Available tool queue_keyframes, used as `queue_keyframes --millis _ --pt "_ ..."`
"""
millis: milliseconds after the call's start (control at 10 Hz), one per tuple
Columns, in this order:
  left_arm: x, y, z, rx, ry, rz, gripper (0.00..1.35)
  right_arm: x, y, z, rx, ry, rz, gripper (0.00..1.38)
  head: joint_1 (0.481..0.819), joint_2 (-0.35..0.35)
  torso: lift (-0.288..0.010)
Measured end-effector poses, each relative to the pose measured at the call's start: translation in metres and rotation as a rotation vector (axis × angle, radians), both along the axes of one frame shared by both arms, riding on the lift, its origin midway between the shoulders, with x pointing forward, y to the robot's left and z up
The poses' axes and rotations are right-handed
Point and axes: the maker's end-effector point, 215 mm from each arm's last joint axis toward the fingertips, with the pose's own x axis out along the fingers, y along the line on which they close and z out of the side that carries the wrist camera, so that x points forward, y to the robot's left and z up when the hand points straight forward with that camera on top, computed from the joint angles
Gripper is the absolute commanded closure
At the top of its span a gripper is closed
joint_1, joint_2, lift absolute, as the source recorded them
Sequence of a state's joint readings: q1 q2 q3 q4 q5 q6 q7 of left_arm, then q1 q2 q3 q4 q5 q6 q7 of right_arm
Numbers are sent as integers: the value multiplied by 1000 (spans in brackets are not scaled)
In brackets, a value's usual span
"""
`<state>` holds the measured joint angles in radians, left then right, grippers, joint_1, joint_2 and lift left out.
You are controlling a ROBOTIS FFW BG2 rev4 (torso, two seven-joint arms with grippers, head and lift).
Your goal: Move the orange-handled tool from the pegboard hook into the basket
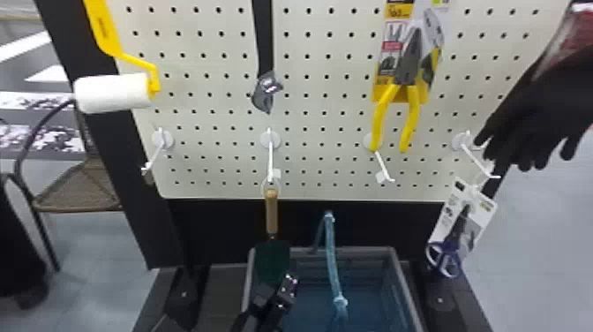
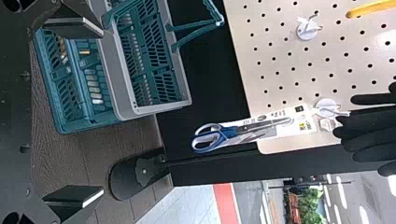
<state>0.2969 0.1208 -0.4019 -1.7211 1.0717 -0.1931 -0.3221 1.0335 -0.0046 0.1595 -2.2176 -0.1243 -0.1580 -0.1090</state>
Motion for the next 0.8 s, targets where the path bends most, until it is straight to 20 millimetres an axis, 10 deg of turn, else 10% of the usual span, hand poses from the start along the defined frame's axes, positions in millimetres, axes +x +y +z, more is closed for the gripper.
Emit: queue_keyframes --millis 800 --pt "0 0 2 0 -3 -1 117 0 0 -1 1 0 0 117 549 0 -100"
